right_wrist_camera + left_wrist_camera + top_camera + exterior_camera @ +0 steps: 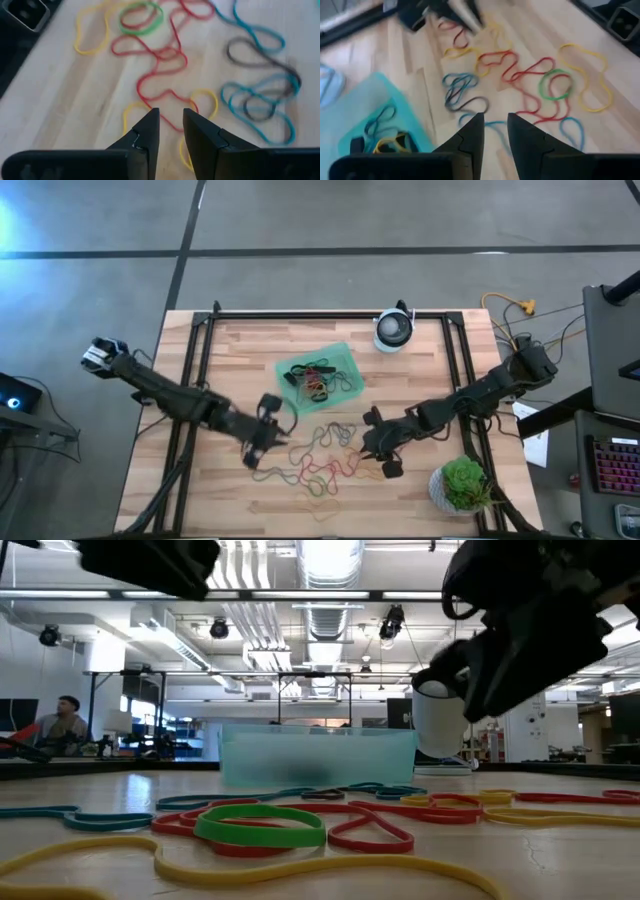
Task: Pick and place rubber bands into bin
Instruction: Put the red rubber band into the green bin
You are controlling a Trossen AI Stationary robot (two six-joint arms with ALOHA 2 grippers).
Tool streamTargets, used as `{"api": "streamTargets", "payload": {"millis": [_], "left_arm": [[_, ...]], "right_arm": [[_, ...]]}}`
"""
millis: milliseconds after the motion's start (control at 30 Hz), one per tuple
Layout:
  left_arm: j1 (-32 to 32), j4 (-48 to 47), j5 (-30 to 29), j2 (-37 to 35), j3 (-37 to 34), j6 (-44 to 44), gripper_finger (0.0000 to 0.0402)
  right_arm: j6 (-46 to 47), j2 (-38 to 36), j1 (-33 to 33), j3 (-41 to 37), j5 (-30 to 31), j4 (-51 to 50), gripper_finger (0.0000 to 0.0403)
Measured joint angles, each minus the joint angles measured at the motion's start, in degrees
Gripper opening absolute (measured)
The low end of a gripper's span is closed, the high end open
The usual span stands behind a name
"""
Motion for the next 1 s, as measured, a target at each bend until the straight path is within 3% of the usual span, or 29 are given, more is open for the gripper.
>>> {"api": "streamTargets", "payload": {"millis": [133, 267, 667, 1000], "left_arm": [[-6.97, 2.81, -5.49, 0.41, -1.15, -0.09, 0.0068], [-10.63, 3.96, -6.16, 1.26, -1.6, -0.09, 0.0067], [-11.39, 4.52, -6.59, 1.14, -1.65, -0.26, 0.0067], [-11.39, 4.32, -6.59, 1.14, -1.73, -0.25, 0.0067]], "right_arm": [[2.66, 0.02, 0.0, 0.0, 2.89, -3.47, 0.0082], [2.44, 0.36, -0.03, 0.0, 5.81, -1.21, 0.0082], [-3.27, 10.95, -0.02, 0.64, 5.58, 7.66, 0.0082], [-3.06, 11.24, -0.13, 0.75, 6.99, 8.16, 0.0082]]}}
